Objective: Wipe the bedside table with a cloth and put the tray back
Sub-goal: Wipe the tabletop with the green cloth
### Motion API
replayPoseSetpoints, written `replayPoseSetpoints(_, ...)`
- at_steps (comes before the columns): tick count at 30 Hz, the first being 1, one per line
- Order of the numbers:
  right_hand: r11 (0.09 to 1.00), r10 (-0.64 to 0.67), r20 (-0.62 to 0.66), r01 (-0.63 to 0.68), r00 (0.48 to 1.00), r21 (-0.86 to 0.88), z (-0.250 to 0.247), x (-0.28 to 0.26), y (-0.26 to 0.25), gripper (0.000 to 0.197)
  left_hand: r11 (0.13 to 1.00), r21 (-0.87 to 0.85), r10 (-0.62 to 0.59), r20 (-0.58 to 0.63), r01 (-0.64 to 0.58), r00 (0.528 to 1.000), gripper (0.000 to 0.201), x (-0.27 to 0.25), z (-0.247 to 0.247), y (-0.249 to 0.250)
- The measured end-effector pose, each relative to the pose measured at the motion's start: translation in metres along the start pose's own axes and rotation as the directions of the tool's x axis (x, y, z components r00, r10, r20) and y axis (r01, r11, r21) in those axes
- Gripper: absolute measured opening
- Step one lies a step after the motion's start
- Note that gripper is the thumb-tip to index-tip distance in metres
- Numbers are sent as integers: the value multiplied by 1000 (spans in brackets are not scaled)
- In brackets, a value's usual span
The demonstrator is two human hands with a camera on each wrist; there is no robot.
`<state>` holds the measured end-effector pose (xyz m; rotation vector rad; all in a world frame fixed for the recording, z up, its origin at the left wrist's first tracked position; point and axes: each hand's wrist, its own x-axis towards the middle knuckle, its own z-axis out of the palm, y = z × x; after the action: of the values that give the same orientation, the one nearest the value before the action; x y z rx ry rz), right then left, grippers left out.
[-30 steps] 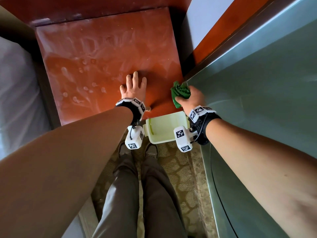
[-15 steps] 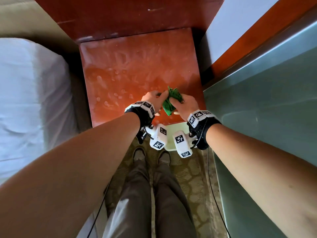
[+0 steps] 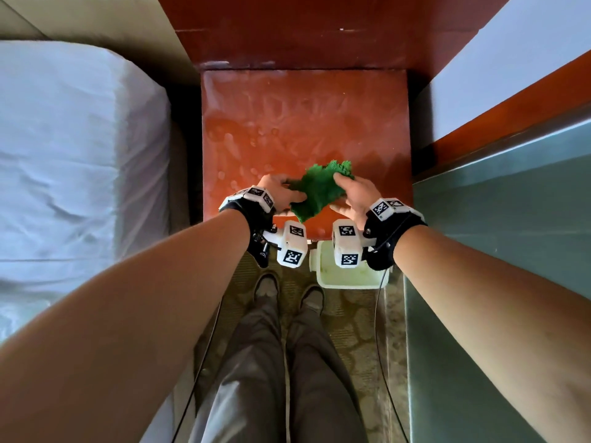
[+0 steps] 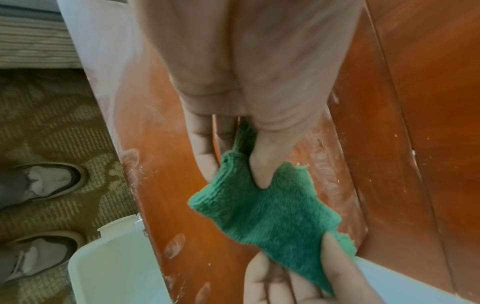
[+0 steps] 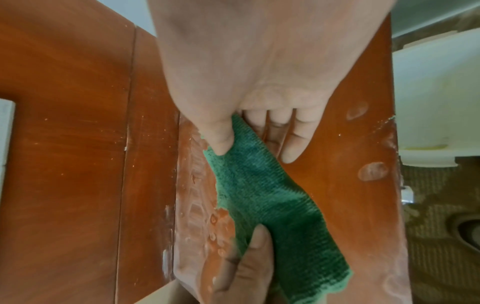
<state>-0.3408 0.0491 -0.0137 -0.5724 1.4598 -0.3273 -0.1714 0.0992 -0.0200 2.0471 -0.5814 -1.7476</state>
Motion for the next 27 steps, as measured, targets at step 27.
replayPoseSetpoints(27,714,-479,-270,192,835,-673,-37,25,-61,17,852,487,253,-68,-189,965,23,55,-5,66)
